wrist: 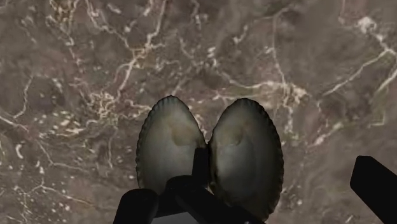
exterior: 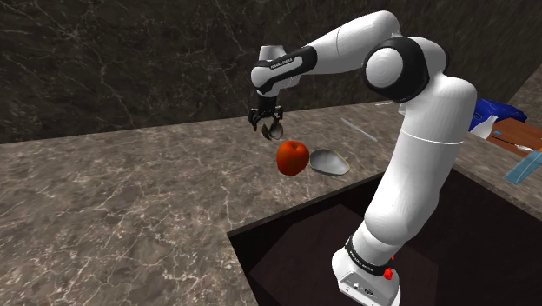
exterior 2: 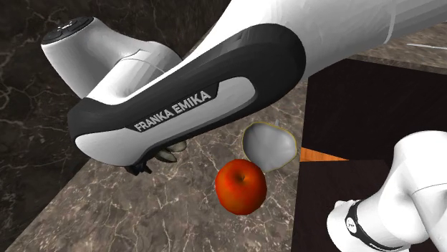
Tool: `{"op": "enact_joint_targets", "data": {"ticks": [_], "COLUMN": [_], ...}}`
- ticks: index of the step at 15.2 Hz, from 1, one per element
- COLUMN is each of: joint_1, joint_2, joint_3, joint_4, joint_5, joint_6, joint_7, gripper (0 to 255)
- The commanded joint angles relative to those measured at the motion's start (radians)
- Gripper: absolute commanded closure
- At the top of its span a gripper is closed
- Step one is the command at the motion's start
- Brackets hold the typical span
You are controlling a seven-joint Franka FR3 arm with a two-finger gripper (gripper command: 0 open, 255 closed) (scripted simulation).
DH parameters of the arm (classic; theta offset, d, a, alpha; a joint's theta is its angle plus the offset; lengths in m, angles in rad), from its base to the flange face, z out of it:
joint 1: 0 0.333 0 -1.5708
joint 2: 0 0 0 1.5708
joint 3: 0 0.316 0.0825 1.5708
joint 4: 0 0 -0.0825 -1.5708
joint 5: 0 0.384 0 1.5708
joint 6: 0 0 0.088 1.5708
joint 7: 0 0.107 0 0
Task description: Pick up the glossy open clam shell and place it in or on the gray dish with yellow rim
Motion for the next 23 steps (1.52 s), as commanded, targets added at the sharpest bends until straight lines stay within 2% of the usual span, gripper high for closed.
{"op": "enact_joint_targets", "data": {"ticks": [1, 6, 7, 16, 23], "joint_1": [0.0, 0.0, 0.0, 0.0, 0.001], "joint_2": [0.003, 0.003, 0.003, 0.003, -0.033], "joint_3": [0.0, 0.0, 0.0, 0.0, 0.0], "joint_4": [-0.002, -0.002, -0.002, -0.002, 0.047], "joint_5": [0.0, 0.0, 0.0, 0.0, 0.0], "joint_6": [0.006, 0.006, 0.006, 0.006, -0.079], "joint_7": [0.0, 0.0, 0.0, 0.0, -0.003], "gripper": [0, 0, 255, 255, 255]}}
